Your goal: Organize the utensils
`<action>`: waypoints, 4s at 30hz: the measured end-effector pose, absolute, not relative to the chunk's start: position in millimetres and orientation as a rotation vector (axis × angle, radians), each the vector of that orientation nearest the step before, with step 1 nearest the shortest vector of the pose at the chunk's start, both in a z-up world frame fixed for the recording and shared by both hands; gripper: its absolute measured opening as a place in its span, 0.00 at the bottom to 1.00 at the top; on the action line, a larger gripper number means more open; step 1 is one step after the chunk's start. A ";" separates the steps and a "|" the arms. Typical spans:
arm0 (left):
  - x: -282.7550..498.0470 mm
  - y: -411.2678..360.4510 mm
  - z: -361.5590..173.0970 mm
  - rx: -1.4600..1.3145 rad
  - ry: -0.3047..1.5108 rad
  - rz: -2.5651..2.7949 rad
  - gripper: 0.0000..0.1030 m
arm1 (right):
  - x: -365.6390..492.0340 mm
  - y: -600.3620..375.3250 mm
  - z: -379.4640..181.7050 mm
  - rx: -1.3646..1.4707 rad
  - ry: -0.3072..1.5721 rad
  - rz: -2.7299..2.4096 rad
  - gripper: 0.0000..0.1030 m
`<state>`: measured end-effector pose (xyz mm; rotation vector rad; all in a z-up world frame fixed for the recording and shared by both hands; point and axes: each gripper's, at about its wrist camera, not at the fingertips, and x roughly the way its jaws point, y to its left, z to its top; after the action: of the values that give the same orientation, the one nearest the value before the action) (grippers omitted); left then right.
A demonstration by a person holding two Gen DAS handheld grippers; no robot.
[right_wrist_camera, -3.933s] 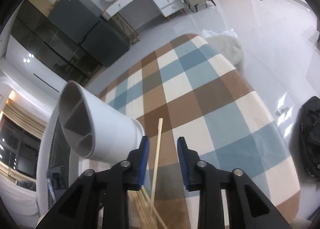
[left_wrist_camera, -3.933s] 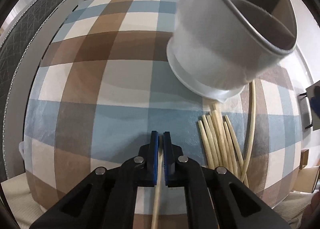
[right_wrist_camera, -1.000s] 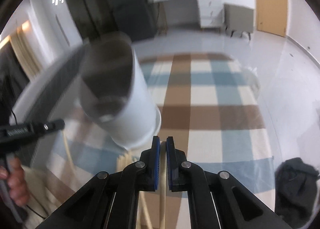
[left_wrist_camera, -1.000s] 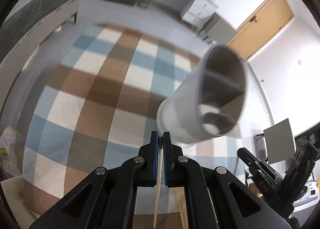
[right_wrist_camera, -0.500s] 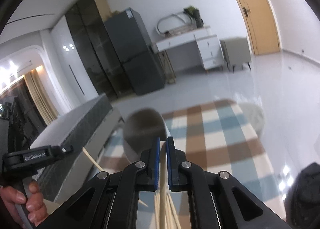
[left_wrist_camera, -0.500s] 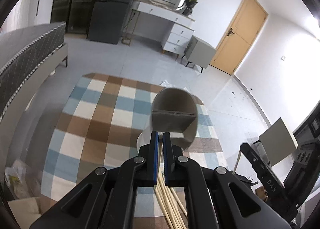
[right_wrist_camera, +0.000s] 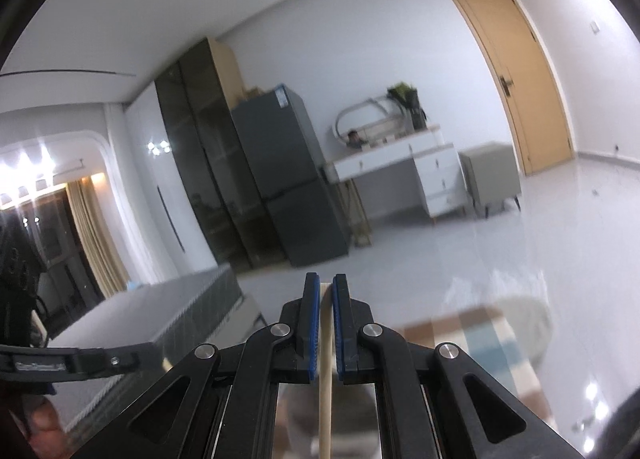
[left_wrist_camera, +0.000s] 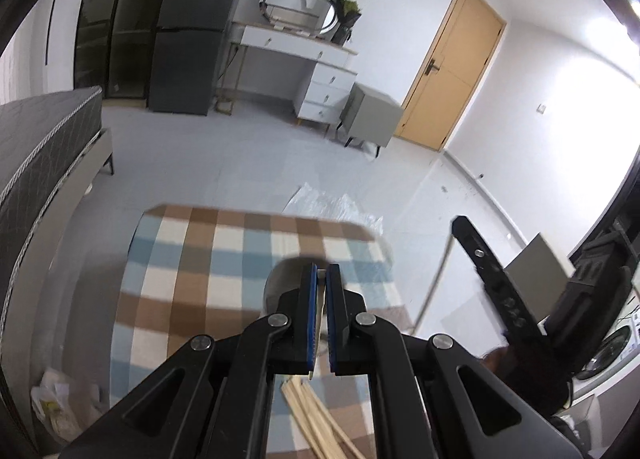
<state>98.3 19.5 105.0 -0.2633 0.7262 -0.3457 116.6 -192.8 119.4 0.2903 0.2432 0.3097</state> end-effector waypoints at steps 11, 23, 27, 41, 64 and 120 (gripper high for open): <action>162.3 21.1 128.7 -0.248 0.657 -0.357 0.00 | 192.6 -164.3 120.5 0.264 0.133 0.294 0.05; 204.6 22.1 81.4 -0.240 0.718 -0.360 0.00 | 212.0 -158.5 69.5 0.300 0.135 0.258 0.06; 203.5 20.5 73.2 -0.268 0.749 -0.377 0.00 | 202.7 -162.7 68.1 0.283 0.122 0.260 0.06; 194.5 2.9 72.6 -0.254 0.839 -0.463 0.00 | 156.8 -161.7 65.9 0.154 0.248 0.394 0.08; 70.3 24.8 101.9 -0.202 0.640 -0.179 0.80 | 14.9 -202.0 90.0 0.165 0.331 0.337 0.93; 83.9 48.1 -101.1 -0.309 1.103 0.002 0.87 | 117.8 -142.4 -115.5 -0.330 1.092 0.281 0.99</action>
<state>83.9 48.1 -101.1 -0.3090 1.1034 0.0025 117.8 -142.4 -115.5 -0.3299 1.0924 0.2809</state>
